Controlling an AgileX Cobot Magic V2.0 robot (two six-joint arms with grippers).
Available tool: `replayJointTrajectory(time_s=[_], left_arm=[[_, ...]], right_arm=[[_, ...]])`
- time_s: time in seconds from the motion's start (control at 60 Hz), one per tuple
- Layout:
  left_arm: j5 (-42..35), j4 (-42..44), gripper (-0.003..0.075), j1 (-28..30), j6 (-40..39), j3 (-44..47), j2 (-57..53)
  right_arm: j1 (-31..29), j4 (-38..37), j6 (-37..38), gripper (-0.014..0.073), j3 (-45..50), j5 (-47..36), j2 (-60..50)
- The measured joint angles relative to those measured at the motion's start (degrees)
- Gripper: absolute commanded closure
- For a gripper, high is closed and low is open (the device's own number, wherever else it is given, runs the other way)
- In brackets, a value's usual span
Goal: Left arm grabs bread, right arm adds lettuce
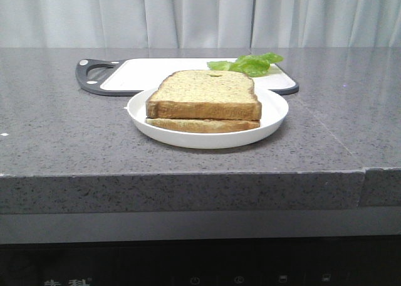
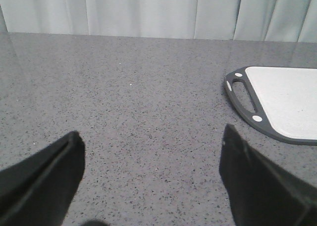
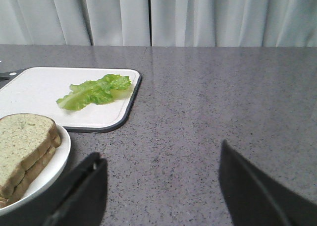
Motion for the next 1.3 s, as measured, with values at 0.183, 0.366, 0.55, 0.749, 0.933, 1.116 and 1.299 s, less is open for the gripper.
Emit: replayJointTrajectory(time_s=[0.183, 0.366, 0.55, 0.749, 0.933, 1.116, 1.299], left_arm=[[7.2, -5.8, 0.0122, -0.9, 0.0, -3.6, 2.2], [20.4, -11.9, 0.0122, -6.3, 1.4, -13.2, 12.8], [24.8, -15.4, 0.0122, -15.6, 1.5, -22.3, 25.7], [25.2, -15.9, 0.0122, -25.5, 1.6, -30.4, 39.2], [25.2, -16.2, 0.0122, -31.5, 1.6, -37.9, 50.6], [25.2, -16.2, 0.0122, -34.7, 1.7, -43.7, 59.1], [25.2, -16.3, 0.0122, -35.7, 1.7, -46.1, 64.1]], right_arm=[[0.0, 0.0, 0.0, 0.0003, 0.0, 0.4, 0.0], [0.0, 0.0, 0.0, 0.0003, 0.0, 0.6, 0.0], [0.0, 0.0, 0.0, 0.0003, 0.0, 0.9, 0.0], [0.0, 0.0, 0.0, 0.0003, 0.0, 1.4, 0.0], [0.0, 0.0, 0.0, 0.0003, 0.0, 2.6, 0.0], [0.0, 0.0, 0.0, 0.0003, 0.0, 2.8, 0.0], [0.0, 0.0, 0.0, 0.0003, 0.0, 2.8, 0.0]])
